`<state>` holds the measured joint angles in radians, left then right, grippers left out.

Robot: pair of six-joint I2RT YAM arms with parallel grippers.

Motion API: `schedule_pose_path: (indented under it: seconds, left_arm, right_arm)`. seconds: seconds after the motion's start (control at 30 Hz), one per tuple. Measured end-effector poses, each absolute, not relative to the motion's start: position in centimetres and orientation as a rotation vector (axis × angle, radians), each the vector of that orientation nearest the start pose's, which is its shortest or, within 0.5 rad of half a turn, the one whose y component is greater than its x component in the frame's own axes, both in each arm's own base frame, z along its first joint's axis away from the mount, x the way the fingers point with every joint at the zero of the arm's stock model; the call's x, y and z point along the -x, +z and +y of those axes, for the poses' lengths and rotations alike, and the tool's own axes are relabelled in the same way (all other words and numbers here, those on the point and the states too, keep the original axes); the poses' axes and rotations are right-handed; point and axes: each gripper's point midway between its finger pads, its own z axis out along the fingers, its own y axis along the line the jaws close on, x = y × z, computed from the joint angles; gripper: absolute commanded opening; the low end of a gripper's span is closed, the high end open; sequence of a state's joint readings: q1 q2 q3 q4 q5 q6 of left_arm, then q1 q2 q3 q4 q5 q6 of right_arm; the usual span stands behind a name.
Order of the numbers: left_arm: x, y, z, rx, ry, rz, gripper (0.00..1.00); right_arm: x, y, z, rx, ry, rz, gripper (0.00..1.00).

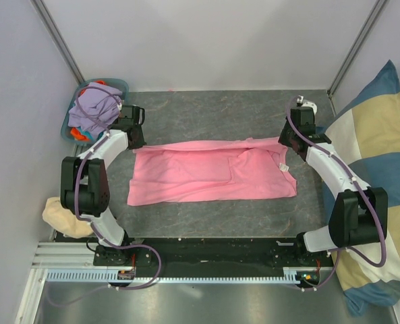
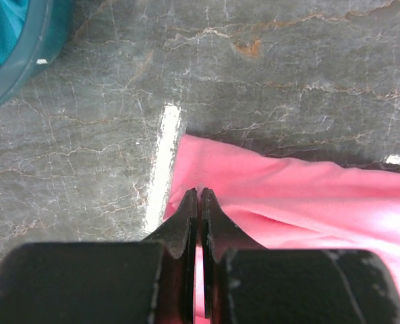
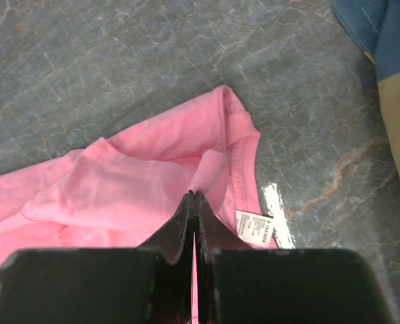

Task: Fold and stack the t-shirts
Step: Fold the tshirt

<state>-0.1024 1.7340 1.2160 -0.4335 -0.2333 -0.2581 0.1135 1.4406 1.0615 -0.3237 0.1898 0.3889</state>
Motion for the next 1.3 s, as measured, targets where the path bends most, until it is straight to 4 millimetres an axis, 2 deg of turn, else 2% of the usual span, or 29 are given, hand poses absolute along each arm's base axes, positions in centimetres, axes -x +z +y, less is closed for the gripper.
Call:
schedule_pose_path:
  seconds: [0.27, 0.67, 1.3]
  left_arm:
    - [-40.2, 7.5, -1.1, 0.286, 0.152, 2.497, 0.02]
    - [-37.7, 9.0, -0.8, 0.296, 0.145, 2.474, 0.02]
    - [-35.5, 7.1, -0.7, 0.314, 0.16, 2.547, 0.02]
  right_arm:
    - [-38.9, 14.5, 2.0, -0.438, 0.004, 2.24, 0.0]
    - [-37.8, 13.7, 0.8, -0.488, -0.059, 2.256, 0.0]
    - [-35.6, 12.9, 0.0, -0.518, -0.087, 2.282, 0.0]
